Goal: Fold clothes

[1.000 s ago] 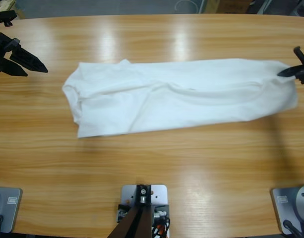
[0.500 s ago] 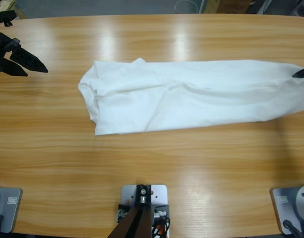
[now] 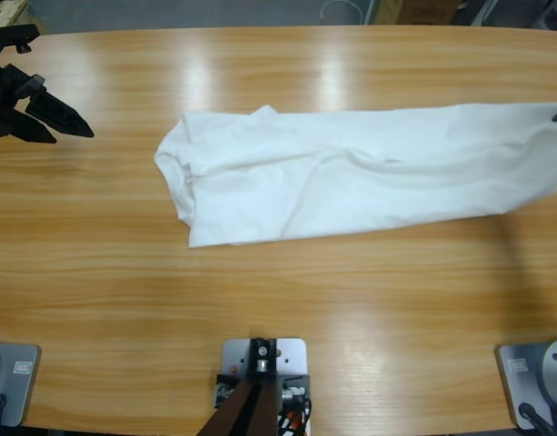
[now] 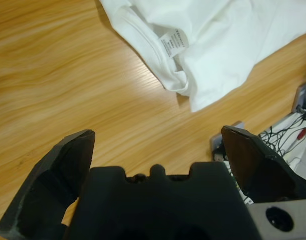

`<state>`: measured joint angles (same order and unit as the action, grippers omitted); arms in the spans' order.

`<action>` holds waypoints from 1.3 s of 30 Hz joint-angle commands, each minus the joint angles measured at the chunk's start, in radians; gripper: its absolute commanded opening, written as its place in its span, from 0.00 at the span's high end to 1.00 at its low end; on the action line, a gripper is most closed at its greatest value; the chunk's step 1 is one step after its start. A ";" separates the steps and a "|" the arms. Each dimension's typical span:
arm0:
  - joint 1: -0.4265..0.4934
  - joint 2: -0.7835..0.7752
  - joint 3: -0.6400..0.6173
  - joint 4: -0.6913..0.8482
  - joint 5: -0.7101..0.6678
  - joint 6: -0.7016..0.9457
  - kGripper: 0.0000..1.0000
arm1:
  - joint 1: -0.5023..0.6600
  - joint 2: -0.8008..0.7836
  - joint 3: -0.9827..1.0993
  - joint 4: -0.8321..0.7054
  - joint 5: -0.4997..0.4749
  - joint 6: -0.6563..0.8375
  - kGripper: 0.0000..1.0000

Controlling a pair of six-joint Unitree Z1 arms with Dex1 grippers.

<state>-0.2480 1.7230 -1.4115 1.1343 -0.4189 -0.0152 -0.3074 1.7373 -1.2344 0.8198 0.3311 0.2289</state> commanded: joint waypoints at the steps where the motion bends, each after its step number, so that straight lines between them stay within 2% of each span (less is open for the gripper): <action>1: -0.013 0.055 0.014 0.010 -0.012 -0.002 0.00 | 0.204 -0.026 -0.112 0.090 -0.060 0.045 1.00; 5: -0.015 0.060 0.015 0.010 -0.012 -0.002 0.00 | 0.322 -0.007 -0.244 0.166 -0.089 0.083 1.00; 11: -0.022 0.075 0.011 0.009 -0.015 -0.002 0.00 | 0.559 0.065 -0.477 0.268 -0.117 0.183 1.00; 17: -0.030 0.079 0.007 0.009 -0.015 -0.003 0.00 | 0.745 0.149 -0.618 0.322 -0.134 0.249 1.00; 24: -0.035 0.087 0.003 0.009 -0.018 -0.003 0.00 | 0.896 0.269 -0.844 0.415 -0.136 0.299 1.00; 30: -0.042 0.098 0.000 0.009 -0.026 -0.005 0.00 | 1.014 0.434 -1.176 0.573 -0.126 0.329 1.00; 35: -0.044 0.110 -0.006 0.009 -0.029 -0.005 0.00 | 1.077 0.557 -1.402 0.679 -0.108 0.344 1.00; 39: -0.047 0.113 -0.011 0.009 -0.034 -0.004 0.00 | 1.107 0.626 -1.498 0.726 -0.098 0.350 1.00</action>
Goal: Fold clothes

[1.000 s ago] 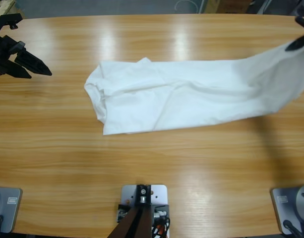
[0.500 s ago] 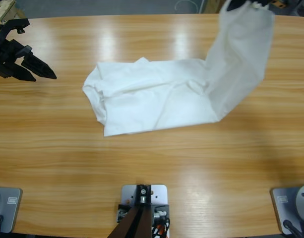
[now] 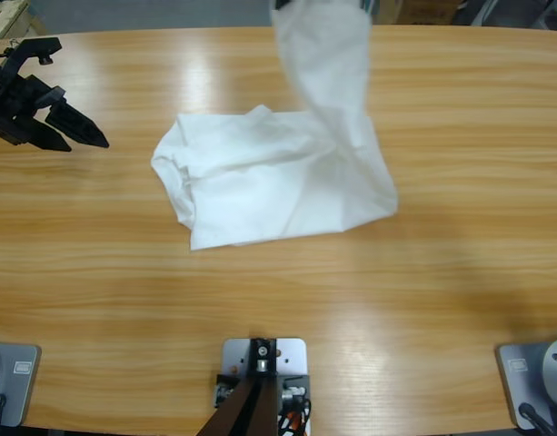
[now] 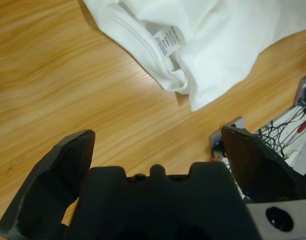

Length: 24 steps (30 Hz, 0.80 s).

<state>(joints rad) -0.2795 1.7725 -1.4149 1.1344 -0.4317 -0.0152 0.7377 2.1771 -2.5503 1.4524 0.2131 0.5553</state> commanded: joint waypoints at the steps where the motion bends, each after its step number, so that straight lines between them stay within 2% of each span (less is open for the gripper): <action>1: -0.015 0.064 -0.008 0.009 -0.022 -0.004 0.00 | 0.067 0.198 -0.193 0.098 0.023 0.026 1.00; 13: -0.021 0.081 -0.015 0.008 -0.030 -0.002 0.00 | 0.131 0.319 -0.404 0.109 0.085 0.065 1.00; 24: -0.036 0.082 -0.013 0.010 -0.030 -0.003 0.00 | 0.137 0.343 -0.529 0.089 0.098 0.040 1.00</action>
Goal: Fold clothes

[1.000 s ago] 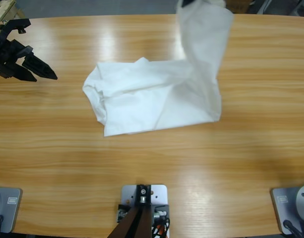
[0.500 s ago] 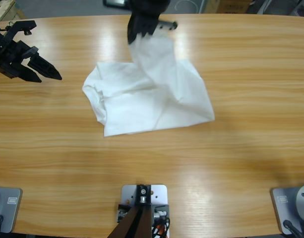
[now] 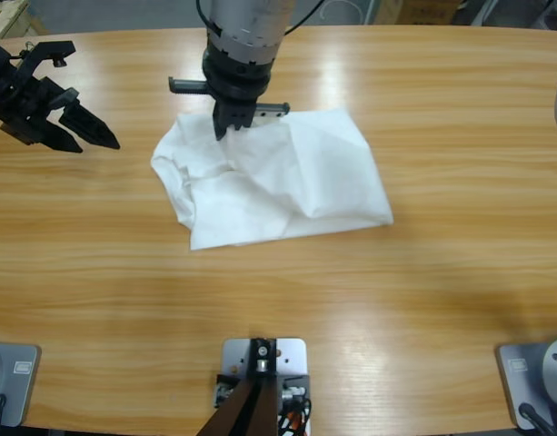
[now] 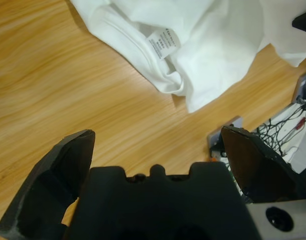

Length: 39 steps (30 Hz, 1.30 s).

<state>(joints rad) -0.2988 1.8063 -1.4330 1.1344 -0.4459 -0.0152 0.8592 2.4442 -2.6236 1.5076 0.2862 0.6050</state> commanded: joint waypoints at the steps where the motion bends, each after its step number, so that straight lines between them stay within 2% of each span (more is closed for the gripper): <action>1: -0.017 0.048 0.005 0.010 -0.016 -0.003 0.00 | 0.016 0.076 -0.460 0.027 0.026 -0.013 1.00; 15: -0.026 0.056 0.007 0.009 -0.016 -0.002 0.00 | 0.018 0.074 -0.495 -0.055 0.102 -0.048 1.00; 16: -0.026 0.056 0.006 0.009 -0.016 -0.002 0.00 | 0.018 0.075 -0.495 -0.063 0.113 -0.050 0.86; 17: -0.026 0.056 0.006 0.009 -0.016 -0.002 0.00 | 0.018 0.076 -0.496 -0.067 0.123 -0.053 0.34; 18: -0.026 0.056 0.006 0.010 -0.016 -0.002 0.00 | 0.018 0.079 -0.496 -0.069 0.137 -0.059 0.07; 19: -0.026 0.056 0.006 0.009 -0.016 -0.002 0.00 | 0.018 0.082 -0.497 -0.075 0.153 -0.065 0.00; 25: -0.026 0.058 0.006 0.010 -0.016 -0.002 0.00 | 0.018 0.074 -0.506 -0.089 0.177 -0.077 0.00; 30: -0.030 0.057 0.008 0.010 -0.014 -0.002 0.00 | 0.018 0.049 -0.510 -0.078 0.151 -0.088 0.00; 32: -0.034 0.050 0.008 0.010 -0.013 -0.002 0.00 | 0.017 0.018 -0.510 -0.044 0.086 -0.098 0.00; 36: -0.089 0.012 0.004 0.007 -0.009 0.006 0.00 | -0.022 -0.067 -0.489 0.106 -0.106 -0.129 0.00; 39: -0.129 0.013 0.033 -0.027 0.003 0.000 0.00 | -0.048 -0.180 -0.337 0.106 -0.188 -0.154 0.00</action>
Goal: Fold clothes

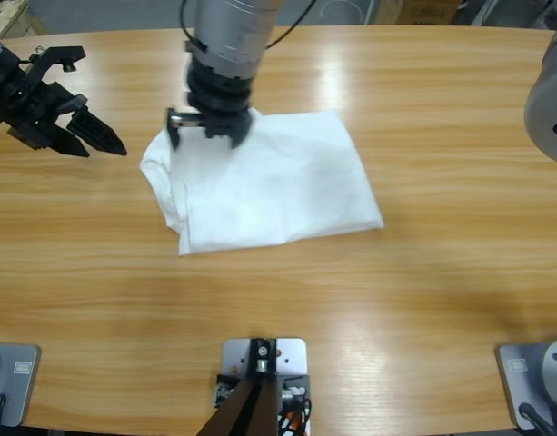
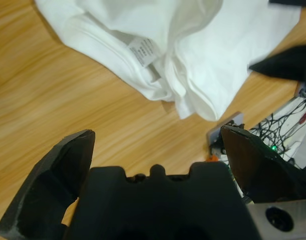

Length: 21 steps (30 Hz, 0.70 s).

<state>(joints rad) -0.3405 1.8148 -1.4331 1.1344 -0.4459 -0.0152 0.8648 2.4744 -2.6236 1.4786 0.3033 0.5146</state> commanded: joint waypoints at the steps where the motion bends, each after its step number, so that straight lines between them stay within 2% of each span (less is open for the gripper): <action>1: -0.099 0.005 0.045 -0.050 0.003 -0.001 0.01 | -0.064 -0.239 -0.287 0.134 -0.219 -0.067 0.00; 6: -0.175 0.038 0.053 -0.140 0.132 -0.003 0.01 | -0.136 -0.386 -0.049 0.131 -0.270 -0.088 0.00; 9: -0.186 0.082 0.012 -0.174 0.141 -0.002 0.01 | -0.159 -0.435 0.066 0.126 -0.275 -0.107 0.00; 15: -0.212 0.202 -0.151 -0.176 0.163 -0.004 0.01 | -0.168 -0.482 0.183 0.106 -0.277 -0.119 0.00; 21: -0.212 0.296 -0.193 -0.176 0.165 -0.011 0.01 | -0.192 -0.532 0.291 0.074 -0.276 -0.130 0.00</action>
<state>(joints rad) -0.5429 1.9663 -1.5926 0.9745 -0.2952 -0.0163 0.7078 2.0056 -2.4560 1.5097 0.0411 0.4057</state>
